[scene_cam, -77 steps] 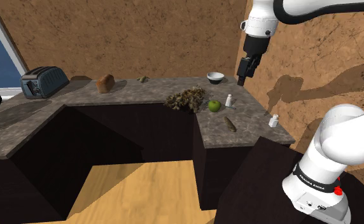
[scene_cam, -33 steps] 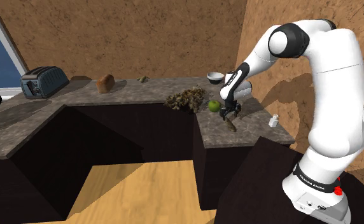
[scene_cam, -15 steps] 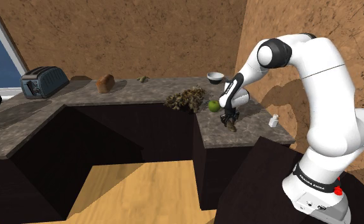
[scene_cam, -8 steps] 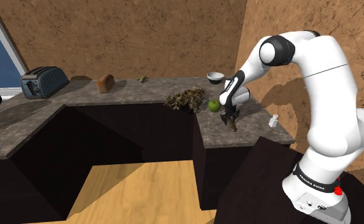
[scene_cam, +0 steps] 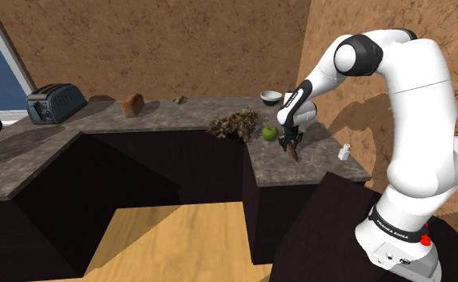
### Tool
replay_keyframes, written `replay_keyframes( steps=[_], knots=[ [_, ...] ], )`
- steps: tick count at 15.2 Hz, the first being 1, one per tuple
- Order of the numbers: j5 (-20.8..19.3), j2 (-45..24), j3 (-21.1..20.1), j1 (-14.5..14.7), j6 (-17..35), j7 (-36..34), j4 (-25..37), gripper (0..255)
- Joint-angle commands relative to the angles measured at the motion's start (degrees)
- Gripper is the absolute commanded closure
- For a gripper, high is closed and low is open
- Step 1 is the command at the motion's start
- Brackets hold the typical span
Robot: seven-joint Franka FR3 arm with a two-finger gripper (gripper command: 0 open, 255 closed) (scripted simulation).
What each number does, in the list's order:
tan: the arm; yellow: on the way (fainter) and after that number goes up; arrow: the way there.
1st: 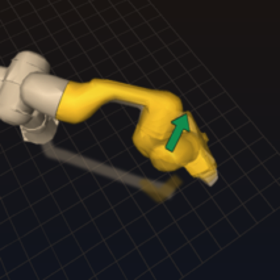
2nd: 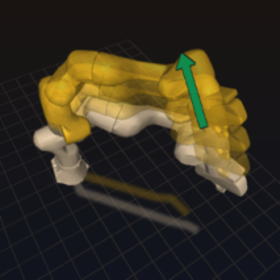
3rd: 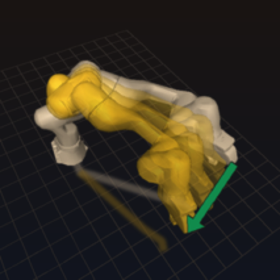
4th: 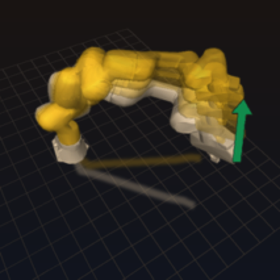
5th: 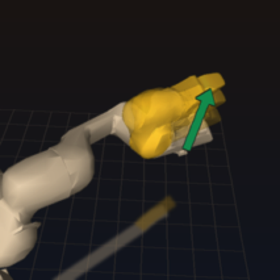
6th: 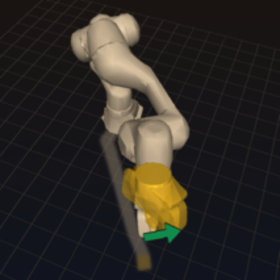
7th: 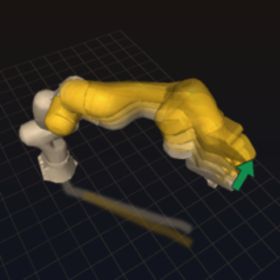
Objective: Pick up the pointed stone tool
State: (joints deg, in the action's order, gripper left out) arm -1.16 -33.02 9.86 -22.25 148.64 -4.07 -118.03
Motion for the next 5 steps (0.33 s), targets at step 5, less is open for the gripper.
replay_keyframes(
  steps=[5],
  knots=[
    [-0.36,2.78,0.36,0.28,-2.21,0.01,-0.57,255]
  ],
)
